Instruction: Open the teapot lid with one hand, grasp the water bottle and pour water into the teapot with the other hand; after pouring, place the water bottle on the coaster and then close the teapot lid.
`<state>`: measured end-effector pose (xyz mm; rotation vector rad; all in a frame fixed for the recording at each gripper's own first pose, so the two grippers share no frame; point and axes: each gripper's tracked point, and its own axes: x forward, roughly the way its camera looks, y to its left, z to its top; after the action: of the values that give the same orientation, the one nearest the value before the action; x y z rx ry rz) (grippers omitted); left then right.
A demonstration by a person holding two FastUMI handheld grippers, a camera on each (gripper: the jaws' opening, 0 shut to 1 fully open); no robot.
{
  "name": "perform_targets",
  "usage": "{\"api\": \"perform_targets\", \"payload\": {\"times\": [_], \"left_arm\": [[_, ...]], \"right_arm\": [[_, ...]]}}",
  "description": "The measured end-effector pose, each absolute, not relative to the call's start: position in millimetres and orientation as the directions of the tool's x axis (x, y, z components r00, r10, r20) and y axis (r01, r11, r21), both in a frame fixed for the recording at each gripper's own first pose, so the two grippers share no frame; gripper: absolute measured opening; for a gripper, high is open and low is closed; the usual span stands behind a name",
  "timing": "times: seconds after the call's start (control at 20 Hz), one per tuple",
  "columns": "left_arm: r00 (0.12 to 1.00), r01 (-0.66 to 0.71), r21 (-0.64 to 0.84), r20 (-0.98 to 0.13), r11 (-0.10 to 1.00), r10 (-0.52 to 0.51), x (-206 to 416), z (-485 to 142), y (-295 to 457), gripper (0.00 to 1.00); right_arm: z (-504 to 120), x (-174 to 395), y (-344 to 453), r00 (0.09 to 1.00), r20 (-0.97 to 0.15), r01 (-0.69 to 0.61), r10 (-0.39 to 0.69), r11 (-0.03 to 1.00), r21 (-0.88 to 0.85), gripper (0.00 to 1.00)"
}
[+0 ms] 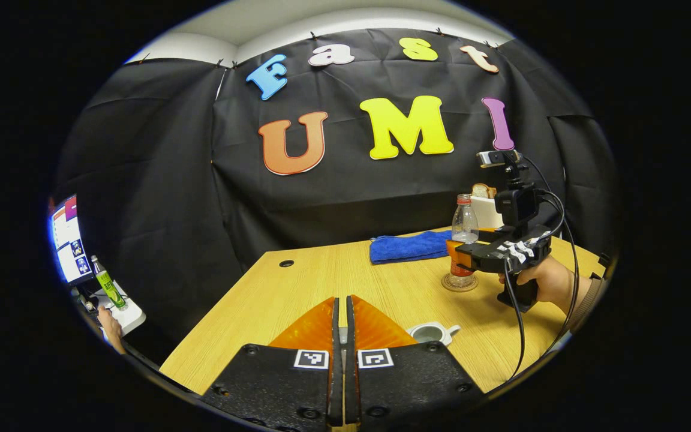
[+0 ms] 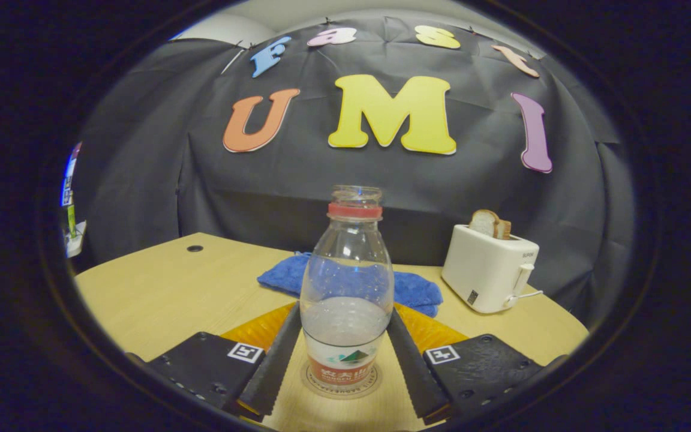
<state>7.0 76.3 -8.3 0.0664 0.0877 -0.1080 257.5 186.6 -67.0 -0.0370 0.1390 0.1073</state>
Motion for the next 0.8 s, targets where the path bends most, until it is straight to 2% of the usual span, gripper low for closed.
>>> {"api": "perform_targets", "payload": {"times": [0.2, 0.75, 0.8], "left_arm": [[0.991, 0.107, 0.063, -0.092, 0.992, -0.101, 7.0, -9.0, 78.4, 0.04], [0.992, 0.099, 0.061, -0.086, 0.993, -0.093, 1.6, -3.6, 78.3, 0.04], [0.992, 0.102, 0.064, -0.084, 0.993, -0.097, 1.7, -3.5, 77.2, 0.04]], "right_arm": [[-63.3, 253.9, 185.0, 0.985, -0.133, -0.116, 0.112, 0.993, -0.019, 0.96], [-15.8, 200.3, 161.6, 0.992, -0.028, -0.124, 0.125, 0.991, 0.045, 0.95], [-13.6, 193.2, 154.8, 0.993, -0.025, -0.111, 0.112, 0.993, 0.029, 0.98]]}}
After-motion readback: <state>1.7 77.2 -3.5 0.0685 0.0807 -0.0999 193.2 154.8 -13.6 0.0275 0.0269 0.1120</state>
